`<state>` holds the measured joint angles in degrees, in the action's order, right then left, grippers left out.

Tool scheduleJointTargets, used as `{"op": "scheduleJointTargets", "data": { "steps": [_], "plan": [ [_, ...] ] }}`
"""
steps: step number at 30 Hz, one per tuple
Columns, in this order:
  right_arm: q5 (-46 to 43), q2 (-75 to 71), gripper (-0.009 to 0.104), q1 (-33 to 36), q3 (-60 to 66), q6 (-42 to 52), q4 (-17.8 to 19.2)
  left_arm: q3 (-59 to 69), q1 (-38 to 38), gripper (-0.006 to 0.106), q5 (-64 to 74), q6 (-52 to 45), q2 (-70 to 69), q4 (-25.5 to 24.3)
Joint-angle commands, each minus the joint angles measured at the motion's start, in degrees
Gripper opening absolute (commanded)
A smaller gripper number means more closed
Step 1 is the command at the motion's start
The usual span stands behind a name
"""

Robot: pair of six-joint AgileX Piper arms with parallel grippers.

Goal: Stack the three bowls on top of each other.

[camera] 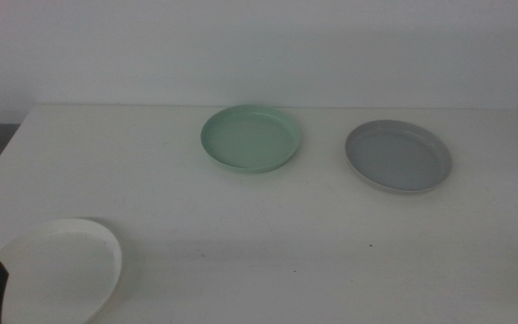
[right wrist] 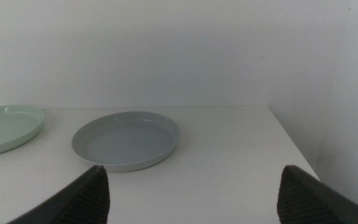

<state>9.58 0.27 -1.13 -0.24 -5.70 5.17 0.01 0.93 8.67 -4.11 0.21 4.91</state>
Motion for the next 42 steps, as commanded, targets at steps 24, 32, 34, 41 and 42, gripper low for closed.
{"op": "scheduleJointTargets", "data": {
  "steps": [24, 32, 34, 41, 42],
  "plan": [
    [-0.5, -0.3, 0.092, -0.1, 0.2, 0.1, 0.5, -44.8, -6.2, 0.094, 56.4, 0.6, 35.3, 2.7],
    [-0.5, -0.3, 0.092, -0.1, 0.2, 0.1, 0.5, -46.5, -6.2, 0.094, 53.9, 0.6, 37.8, 2.7],
    [-0.5, -0.3, 0.092, -0.1, 0.2, 0.1, 0.5, -46.3, -6.2, 0.094, 51.3, 0.1, 37.8, 2.7],
    [-0.5, -0.3, 0.092, -0.1, 0.2, 0.1, 0.5, -46.8, -6.2, 0.094, 51.7, 4.6, 38.6, 0.0],
    [-0.5, -0.3, 0.092, -0.1, 0.2, 0.1, 0.5, -47.2, -6.2, 0.094, 51.9, 4.6, 39.2, -0.2]
  ]
}}
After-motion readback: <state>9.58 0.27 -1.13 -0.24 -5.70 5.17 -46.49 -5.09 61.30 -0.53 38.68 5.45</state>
